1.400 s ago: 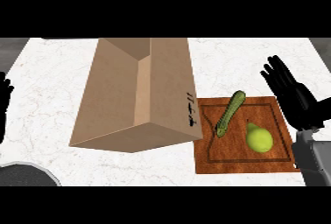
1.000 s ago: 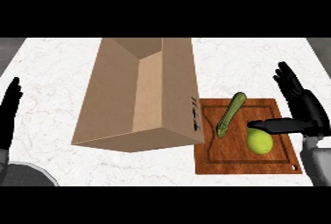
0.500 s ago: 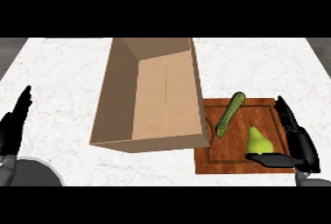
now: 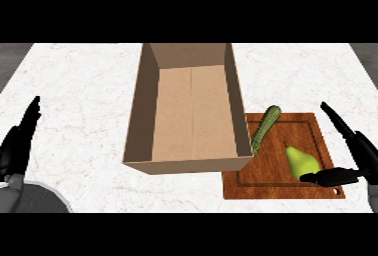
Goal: Pick the squash from the cutting board and place it in the cardboard box
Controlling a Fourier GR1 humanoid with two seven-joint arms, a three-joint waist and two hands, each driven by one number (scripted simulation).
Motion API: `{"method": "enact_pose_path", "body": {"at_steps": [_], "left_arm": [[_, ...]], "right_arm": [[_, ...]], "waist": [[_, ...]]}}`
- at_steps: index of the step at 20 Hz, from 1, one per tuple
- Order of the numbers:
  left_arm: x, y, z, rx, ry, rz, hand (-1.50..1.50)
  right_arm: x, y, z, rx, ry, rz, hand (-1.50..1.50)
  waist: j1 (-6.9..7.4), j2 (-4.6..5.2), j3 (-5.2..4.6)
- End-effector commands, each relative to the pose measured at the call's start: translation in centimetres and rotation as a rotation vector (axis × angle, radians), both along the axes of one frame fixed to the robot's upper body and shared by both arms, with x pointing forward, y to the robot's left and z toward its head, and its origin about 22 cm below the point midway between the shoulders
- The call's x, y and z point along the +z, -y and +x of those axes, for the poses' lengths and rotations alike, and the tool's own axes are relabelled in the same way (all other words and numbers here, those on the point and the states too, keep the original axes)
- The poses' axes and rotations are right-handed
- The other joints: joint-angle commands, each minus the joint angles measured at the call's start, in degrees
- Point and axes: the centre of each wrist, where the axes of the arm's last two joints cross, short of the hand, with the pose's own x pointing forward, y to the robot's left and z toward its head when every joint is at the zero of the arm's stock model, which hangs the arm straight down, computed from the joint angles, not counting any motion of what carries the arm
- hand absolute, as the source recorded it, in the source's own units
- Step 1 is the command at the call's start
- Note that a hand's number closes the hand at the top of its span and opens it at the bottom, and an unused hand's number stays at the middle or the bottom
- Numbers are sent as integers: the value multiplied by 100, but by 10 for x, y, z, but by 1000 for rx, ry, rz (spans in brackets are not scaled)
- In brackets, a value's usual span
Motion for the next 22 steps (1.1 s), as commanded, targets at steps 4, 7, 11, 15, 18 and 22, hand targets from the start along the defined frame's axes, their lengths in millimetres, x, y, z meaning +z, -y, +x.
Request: {"method": "enact_pose_path", "body": {"at_steps": [4, 7, 11, 15, 18, 22], "left_arm": [[-10, 4, -5, -23, -11, -6, 0], [-2, -3, 1, -7, -1, -2, 0], [5, 12, 0, -4, 6, -4, 0], [-5, -4, 3, -6, 0, -8, 0], [-9, -4, 8, -8, -1, 12, 0], [2, 10, -14, -8, -4, -11, 0]], "right_arm": [[61, -14, 53, 55, -221, -256, -150], [59, -28, 54, 110, -339, -343, -150], [63, -60, 70, 144, -383, -316, -150], [60, -60, 89, 120, -435, -372, -150], [27, -86, 81, 132, -441, -382, -150], [24, -71, 90, 127, -439, -383, -150]], "waist": [[137, 26, 8], [63, 17, 9], [29, 8, 17], [13, 19, 16], [-1, 21, 16], [36, 13, 19]]}}
